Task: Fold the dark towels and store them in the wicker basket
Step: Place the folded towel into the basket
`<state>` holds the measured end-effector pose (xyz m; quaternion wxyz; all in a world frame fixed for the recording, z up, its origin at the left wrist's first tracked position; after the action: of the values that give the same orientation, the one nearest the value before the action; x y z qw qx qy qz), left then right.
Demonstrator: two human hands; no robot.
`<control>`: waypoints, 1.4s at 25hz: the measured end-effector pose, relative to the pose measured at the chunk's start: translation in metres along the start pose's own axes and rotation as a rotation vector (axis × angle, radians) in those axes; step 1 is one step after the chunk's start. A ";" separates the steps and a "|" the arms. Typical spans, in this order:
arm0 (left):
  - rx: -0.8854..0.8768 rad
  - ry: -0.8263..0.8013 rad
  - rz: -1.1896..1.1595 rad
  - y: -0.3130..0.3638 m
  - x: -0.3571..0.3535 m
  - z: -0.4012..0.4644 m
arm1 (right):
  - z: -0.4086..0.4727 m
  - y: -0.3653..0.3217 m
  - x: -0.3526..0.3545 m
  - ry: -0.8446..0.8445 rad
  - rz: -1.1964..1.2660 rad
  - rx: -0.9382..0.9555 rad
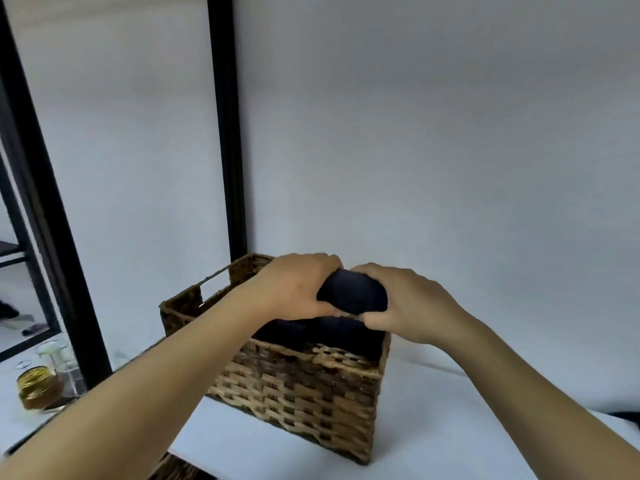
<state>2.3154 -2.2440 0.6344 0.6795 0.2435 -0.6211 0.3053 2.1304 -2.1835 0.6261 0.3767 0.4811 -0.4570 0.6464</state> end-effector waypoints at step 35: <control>-0.182 -0.706 0.183 -0.078 -0.174 0.132 | 0.162 0.037 -0.149 -1.010 -0.612 -0.525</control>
<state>2.2726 -2.4111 0.4803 0.4121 0.2159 -0.8610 0.2053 2.1793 -2.3561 0.4931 0.3878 0.7263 -0.5631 0.0706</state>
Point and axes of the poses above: each hand's wrist, its own z-axis towards the middle knuckle, its own x-axis out of the back of the hand, y = z × x, the point moved 3 cm from there along z, towards the middle knuckle, and after that the axes turned 11 degrees about -y, right-handed, at the moved point
